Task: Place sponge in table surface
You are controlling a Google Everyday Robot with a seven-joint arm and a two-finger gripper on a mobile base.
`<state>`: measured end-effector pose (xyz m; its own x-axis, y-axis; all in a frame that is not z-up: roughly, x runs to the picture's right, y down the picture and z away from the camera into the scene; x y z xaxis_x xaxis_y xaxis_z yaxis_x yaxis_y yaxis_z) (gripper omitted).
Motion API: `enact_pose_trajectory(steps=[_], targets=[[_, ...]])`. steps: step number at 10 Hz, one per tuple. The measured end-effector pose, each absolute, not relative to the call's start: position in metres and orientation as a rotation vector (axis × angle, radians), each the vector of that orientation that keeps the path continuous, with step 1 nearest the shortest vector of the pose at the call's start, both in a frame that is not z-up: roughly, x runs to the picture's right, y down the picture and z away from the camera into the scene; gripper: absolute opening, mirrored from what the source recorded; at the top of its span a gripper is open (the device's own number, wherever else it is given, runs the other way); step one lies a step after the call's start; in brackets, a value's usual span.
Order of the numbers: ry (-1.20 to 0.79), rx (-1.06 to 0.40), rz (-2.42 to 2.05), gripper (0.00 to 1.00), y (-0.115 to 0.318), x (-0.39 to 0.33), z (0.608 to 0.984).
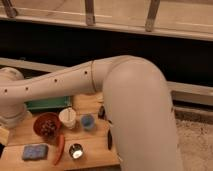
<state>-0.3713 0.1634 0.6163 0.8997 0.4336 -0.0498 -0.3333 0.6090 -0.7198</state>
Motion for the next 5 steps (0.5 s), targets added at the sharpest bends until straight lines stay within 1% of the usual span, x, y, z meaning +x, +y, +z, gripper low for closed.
enact_pose_trajectory(steps=[2,4,5], targets=[[-0.142,-0.828,0.389,0.80,0.197,-0.407,0.635],[-0.164,-0.859,0.326,0.80,0.221,-0.435,0.638],[-0.168,-0.862,0.315,0.80,0.224,-0.438,0.638]])
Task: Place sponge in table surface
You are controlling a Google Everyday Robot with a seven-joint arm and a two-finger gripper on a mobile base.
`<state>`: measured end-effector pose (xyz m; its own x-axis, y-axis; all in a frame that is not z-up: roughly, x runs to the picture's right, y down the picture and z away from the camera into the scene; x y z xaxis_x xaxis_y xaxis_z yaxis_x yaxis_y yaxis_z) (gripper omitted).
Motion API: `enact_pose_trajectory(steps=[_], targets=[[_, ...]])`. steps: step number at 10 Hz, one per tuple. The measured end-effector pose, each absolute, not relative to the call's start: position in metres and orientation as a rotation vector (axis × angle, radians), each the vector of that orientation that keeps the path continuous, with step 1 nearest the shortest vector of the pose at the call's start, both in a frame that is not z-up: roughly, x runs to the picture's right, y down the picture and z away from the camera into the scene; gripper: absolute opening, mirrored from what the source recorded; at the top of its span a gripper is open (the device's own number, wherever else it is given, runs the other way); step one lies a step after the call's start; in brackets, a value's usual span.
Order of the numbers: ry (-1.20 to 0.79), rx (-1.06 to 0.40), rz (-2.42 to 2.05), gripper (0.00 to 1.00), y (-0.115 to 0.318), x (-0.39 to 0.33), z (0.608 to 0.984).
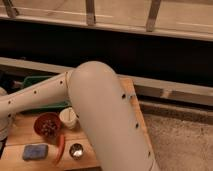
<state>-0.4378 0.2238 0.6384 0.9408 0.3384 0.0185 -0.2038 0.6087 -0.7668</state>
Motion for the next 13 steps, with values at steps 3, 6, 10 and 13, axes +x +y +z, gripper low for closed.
enact_pose_trajectory(steps=[3,6,10,13], targets=[[-0.167,-0.861,0.314,0.80,0.224,-0.438,0.639],[-0.146,-0.889,0.266,0.80,0.241,-0.448,0.646],[-0.103,-0.945,0.206,0.80,0.286,-0.454,0.665],[-0.045,-0.945,0.271,0.80,0.296,-0.417,0.680]])
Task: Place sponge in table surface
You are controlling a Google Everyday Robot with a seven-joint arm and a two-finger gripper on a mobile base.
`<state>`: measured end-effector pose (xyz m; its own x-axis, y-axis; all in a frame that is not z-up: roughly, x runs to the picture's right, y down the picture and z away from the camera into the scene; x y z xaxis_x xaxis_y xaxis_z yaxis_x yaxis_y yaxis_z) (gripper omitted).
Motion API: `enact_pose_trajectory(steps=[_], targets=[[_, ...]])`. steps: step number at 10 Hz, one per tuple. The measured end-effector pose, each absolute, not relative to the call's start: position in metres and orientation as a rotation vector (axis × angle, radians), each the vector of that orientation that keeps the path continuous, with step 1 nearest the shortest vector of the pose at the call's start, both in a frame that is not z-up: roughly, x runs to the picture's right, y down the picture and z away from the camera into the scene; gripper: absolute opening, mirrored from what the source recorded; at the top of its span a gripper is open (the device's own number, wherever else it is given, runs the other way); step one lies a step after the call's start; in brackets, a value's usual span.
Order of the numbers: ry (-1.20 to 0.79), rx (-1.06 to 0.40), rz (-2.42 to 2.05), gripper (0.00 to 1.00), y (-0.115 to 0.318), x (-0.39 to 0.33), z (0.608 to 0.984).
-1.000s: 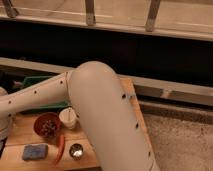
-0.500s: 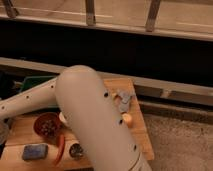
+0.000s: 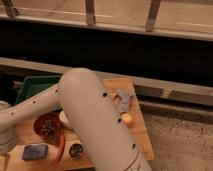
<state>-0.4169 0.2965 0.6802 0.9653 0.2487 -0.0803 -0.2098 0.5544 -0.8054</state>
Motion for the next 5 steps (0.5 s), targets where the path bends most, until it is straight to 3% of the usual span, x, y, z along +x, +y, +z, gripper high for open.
enact_pose_trajectory(steps=[5], targets=[[0.017,-0.922,0.320,0.80,0.289,-0.380,0.701]])
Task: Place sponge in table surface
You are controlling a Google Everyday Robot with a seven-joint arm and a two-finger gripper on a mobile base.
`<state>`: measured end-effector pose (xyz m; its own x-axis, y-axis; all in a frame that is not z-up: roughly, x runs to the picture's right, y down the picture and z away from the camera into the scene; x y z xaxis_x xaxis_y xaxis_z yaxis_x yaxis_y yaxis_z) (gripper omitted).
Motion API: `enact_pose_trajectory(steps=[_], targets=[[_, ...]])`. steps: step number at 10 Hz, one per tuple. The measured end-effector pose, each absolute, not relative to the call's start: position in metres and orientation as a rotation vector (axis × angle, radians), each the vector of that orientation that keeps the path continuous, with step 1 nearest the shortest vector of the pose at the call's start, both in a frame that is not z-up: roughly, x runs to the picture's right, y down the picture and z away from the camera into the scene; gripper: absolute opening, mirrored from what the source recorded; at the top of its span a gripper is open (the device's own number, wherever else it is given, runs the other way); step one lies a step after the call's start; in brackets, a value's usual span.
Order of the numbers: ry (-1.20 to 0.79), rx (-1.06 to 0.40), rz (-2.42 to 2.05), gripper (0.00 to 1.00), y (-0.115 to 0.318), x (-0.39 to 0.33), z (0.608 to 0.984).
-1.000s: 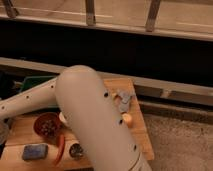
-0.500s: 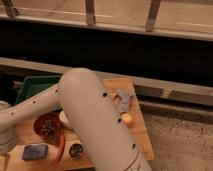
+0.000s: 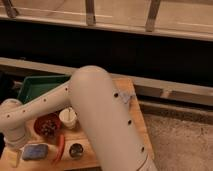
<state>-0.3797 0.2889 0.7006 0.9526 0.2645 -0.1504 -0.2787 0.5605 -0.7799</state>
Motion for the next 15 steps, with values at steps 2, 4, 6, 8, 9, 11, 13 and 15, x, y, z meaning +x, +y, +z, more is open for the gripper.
enact_pose_trajectory(steps=[2,4,6,8,9,11,13,15], targets=[[0.025,-0.929,0.335,0.80,0.295,-0.380,0.708],[0.048,-0.931,0.347,0.80,0.303,-0.383,0.716],[0.112,-0.906,0.366,0.80,0.307,-0.384,0.721],[0.258,-0.837,0.394,0.78,0.306,-0.388,0.722],[0.297,-0.800,0.415,0.70,0.303,-0.387,0.722],[0.334,-0.769,0.459,0.52,0.304,-0.387,0.723],[0.341,-0.769,0.477,0.28,0.306,-0.387,0.724],[0.337,-0.774,0.473,0.10,0.308,-0.387,0.723]])
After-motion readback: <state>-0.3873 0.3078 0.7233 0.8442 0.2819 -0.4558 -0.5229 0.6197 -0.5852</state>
